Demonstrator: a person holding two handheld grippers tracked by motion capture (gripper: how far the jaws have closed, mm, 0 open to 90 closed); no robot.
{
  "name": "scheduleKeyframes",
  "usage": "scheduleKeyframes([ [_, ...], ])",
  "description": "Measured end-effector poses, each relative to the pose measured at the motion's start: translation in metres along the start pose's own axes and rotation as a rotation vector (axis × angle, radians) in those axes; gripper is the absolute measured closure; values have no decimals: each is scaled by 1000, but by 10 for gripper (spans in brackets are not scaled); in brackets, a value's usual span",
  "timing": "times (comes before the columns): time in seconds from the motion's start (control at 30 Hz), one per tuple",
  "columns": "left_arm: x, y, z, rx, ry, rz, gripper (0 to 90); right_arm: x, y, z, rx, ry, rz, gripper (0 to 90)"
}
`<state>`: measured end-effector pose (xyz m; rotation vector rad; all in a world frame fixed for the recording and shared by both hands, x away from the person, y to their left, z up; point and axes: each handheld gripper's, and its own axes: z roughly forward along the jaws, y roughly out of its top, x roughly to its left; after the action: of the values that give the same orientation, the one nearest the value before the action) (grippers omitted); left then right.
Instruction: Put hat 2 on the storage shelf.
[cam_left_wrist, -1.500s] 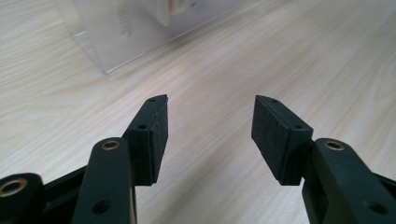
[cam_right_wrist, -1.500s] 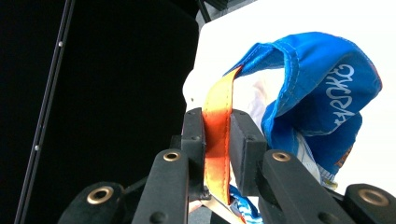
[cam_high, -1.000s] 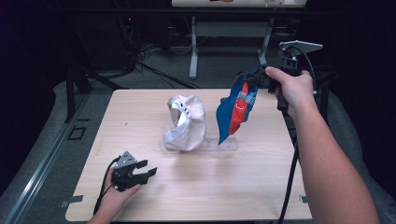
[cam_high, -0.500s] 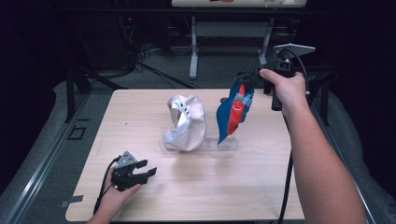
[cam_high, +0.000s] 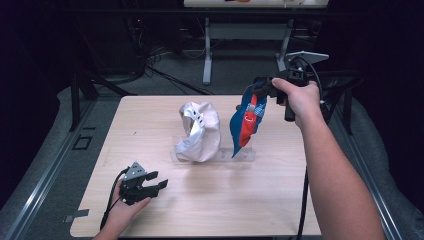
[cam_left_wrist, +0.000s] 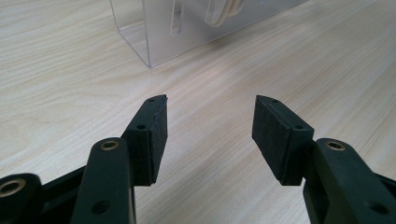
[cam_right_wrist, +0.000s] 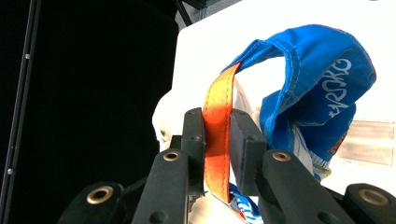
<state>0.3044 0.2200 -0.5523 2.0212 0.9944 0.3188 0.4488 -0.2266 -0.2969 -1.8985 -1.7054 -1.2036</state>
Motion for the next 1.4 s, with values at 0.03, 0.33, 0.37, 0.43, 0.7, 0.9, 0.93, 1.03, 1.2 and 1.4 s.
scheduleKeyframes([
  [0.03,0,0,0,7,-3,-1,459,0,0,1,2,1,2,775],
  [0.33,0,0,0,1,2,-2,459,-11,-5,15,27,-8,13,775],
  [0.37,0,0,0,1,3,-1,459,-12,-5,16,26,-8,12,775],
  [0.43,0,0,0,2,3,1,460,-14,-6,18,30,-10,15,774],
  [0.7,0,-1,1,8,3,-3,459,-23,-10,23,40,-21,22,774],
  [0.9,0,-1,1,6,3,-5,459,-30,-13,21,40,-44,18,772],
  [0.93,0,-1,1,8,3,-4,459,-32,-14,20,40,-48,17,770],
  [1.03,0,-1,0,0,6,-5,459,-34,-18,19,31,-75,-1,716],
  [1.2,1,-2,0,0,12,-12,459,-41,-30,16,27,-120,-64,607],
  [1.4,1,-2,0,4,21,-12,459,-55,-49,9,-23,-199,-116,548],
])
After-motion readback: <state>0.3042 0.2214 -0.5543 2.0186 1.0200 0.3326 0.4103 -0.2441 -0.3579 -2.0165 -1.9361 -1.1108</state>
